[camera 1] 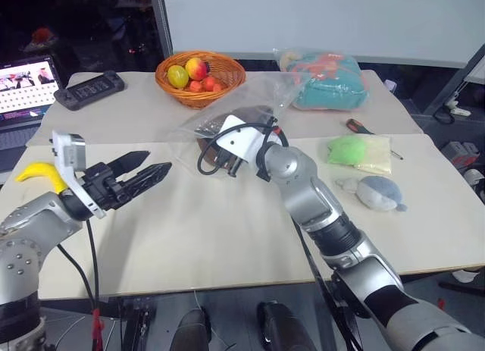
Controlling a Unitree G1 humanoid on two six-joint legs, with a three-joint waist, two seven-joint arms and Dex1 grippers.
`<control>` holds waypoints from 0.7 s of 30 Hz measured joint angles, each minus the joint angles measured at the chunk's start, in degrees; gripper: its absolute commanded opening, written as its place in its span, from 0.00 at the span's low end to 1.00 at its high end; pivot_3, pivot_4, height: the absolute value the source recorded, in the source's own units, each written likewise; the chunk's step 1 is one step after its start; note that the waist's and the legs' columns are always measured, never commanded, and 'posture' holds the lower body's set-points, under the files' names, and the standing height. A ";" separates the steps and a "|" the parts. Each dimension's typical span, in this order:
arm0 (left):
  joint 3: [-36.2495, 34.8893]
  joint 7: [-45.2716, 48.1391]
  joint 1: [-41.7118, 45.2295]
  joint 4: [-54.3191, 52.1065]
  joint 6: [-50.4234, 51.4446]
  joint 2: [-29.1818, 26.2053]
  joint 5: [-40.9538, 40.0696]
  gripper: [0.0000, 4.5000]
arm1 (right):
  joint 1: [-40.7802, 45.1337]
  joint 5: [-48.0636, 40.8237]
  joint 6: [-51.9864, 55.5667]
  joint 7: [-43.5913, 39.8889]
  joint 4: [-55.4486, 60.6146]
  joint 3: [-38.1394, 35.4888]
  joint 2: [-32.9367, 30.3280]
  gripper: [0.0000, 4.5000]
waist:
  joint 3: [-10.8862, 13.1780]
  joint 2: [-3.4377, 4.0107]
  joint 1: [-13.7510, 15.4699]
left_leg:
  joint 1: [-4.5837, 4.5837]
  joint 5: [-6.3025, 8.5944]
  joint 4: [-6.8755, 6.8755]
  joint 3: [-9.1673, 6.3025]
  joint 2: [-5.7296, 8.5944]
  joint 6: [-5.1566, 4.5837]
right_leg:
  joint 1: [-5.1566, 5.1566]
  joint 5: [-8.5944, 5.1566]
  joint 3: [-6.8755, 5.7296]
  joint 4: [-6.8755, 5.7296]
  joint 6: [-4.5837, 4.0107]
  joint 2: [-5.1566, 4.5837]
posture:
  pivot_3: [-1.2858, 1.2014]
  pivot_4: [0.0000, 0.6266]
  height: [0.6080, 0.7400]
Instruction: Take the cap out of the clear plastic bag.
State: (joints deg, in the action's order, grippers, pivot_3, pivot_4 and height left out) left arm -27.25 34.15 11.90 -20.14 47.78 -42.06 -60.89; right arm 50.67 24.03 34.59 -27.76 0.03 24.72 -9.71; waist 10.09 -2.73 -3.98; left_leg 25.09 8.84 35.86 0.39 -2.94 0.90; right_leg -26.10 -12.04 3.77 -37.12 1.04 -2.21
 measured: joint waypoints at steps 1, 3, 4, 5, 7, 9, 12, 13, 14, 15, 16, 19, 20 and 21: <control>0.36 -0.45 0.00 -0.12 0.00 0.30 0.00 1.00 | -0.23 -0.13 0.11 0.30 0.08 -0.11 0.32 0.00 | 0.00 0.00 0.02 | 0.02 0.00 0.00 0.00 0.00 0.00 | -0.01 0.00 0.00 0.00 0.00 0.00 | 0.52 0.24 1.00; 0.89 -1.86 0.15 -0.29 -0.03 1.31 0.10 1.00 | -1.14 -1.69 0.87 1.45 0.69 -2.65 2.51 0.00 | 0.00 -0.01 0.11 | 0.02 0.00 0.01 -0.02 0.00 0.00 | 0.00 0.00 0.00 0.00 -0.01 0.00 | 0.52 0.24 1.00; 1.45 -2.56 0.20 -0.30 -0.08 1.75 0.31 1.00 | -1.59 -2.82 1.34 2.43 0.77 -4.59 3.76 0.00 | 0.00 -0.01 0.12 | 0.03 0.00 0.01 -0.02 0.00 0.00 | 0.01 0.02 0.01 -0.01 0.00 0.01 | 0.52 0.24 1.00; 1.82 -2.97 0.24 -0.33 -0.10 1.95 0.55 1.00 | -1.75 -3.34 1.71 2.93 0.82 -5.41 4.49 0.00 | 0.00 -0.01 0.12 | 0.03 0.00 0.02 -0.02 0.01 0.00 | 0.01 0.03 0.01 -0.01 0.01 0.01 | 0.52 0.24 1.00; 3.46 -5.06 1.04 -0.31 -0.52 3.35 2.61 1.00 | -2.27 -5.14 2.20 4.59 1.01 -8.05 6.15 0.00 | 0.00 -0.01 0.22 | 0.03 0.00 0.05 -0.03 0.03 0.00 | 0.04 0.06 0.02 0.00 0.06 0.00 | 0.52 0.24 1.00; 5.13 -8.43 2.35 0.04 -1.44 6.42 4.86 1.00 | -2.60 -6.25 2.34 6.23 1.19 -10.13 6.99 0.00 | 0.00 -0.01 0.56 | 0.04 -0.01 0.12 -0.04 0.05 0.00 | 0.07 0.11 0.02 0.01 0.12 0.00 | 0.52 0.24 1.00; 7.12 -13.57 4.94 2.56 -2.08 10.56 8.30 1.00 | -2.96 -7.37 2.47 8.43 1.86 -12.14 8.01 0.00 | 0.00 -0.01 0.92 | 0.05 -0.01 0.22 -0.04 0.07 -0.01 | 0.11 0.16 0.04 0.01 0.17 0.00 | 0.52 0.24 1.00; 7.38 -15.33 5.77 3.54 -2.36 12.31 9.06 1.00 | -3.14 -7.47 2.60 9.08 2.05 -12.48 8.20 0.00 | -0.01 -0.01 1.09 | 0.05 -0.02 0.23 -0.04 0.07 -0.01 | 0.12 0.18 0.05 0.01 0.18 0.00 | 0.52 0.24 1.00; 7.40 -18.39 6.79 5.24 -2.77 15.34 9.50 1.00 | -3.48 -7.66 2.83 9.83 2.42 -12.94 8.48 0.00 | -0.01 -0.01 1.31 | 0.05 -0.02 0.25 -0.05 0.08 -0.01 | 0.12 0.19 0.05 0.01 0.18 0.00 | 0.52 0.24 1.00; 7.36 -20.93 7.58 6.87 -2.73 18.23 9.57 1.00 | -3.78 -7.96 3.05 10.37 2.76 -13.36 8.64 0.00 | -0.01 -0.01 1.43 | 0.06 -0.02 0.28 -0.05 0.08 -0.02 | 0.13 0.20 0.06 0.01 0.19 0.00 | 0.52 0.24 1.00; 7.41 -22.83 7.94 8.11 -2.64 20.32 9.53 1.00 | -3.85 -8.09 3.30 10.74 2.91 -13.51 8.73 0.00 | -0.01 -0.02 1.48 | 0.09 -0.02 0.31 -0.06 0.08 -0.02 | 0.13 0.21 0.05 0.02 0.20 0.00 | 0.52 0.24 1.00; 7.18 -26.95 9.63 10.69 -2.37 25.93 8.50 1.00 | -4.25 -8.51 4.05 11.66 3.76 -13.99 8.66 0.00 | -0.01 -0.02 1.52 | 0.12 -0.02 0.34 -0.06 0.09 -0.02 | 0.13 0.22 0.07 0.02 0.21 -0.01 | 0.52 0.24 1.00; 6.81 -28.41 11.38 11.94 -2.34 28.60 7.32 1.00 | -4.38 -8.59 4.58 11.87 4.17 -14.05 8.67 0.00 | -0.01 -0.02 1.64 | 0.16 -0.02 0.37 -0.08 0.10 -0.02 | 0.13 0.23 0.06 0.02 0.23 0.00 | 0.52 0.24 1.00; 6.89 -29.15 12.59 12.71 -2.25 30.05 6.59 1.00 | -4.43 -8.68 4.90 12.01 4.46 -14.04 8.76 0.00 | -0.01 -0.02 1.67 | 0.16 -0.02 0.40 -0.08 0.10 -0.02 | 0.14 0.24 0.05 0.03 0.24 0.00 | 0.52 0.24 1.00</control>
State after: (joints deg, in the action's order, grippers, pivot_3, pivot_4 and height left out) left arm -20.35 5.00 24.49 -7.43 45.53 -12.01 -54.31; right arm 46.24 15.35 39.49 -15.75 4.49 10.68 -0.95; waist 10.08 -2.75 -2.31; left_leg 25.25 8.82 36.26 0.31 -2.83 0.89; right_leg -25.95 -11.80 3.83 -37.10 1.27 -2.22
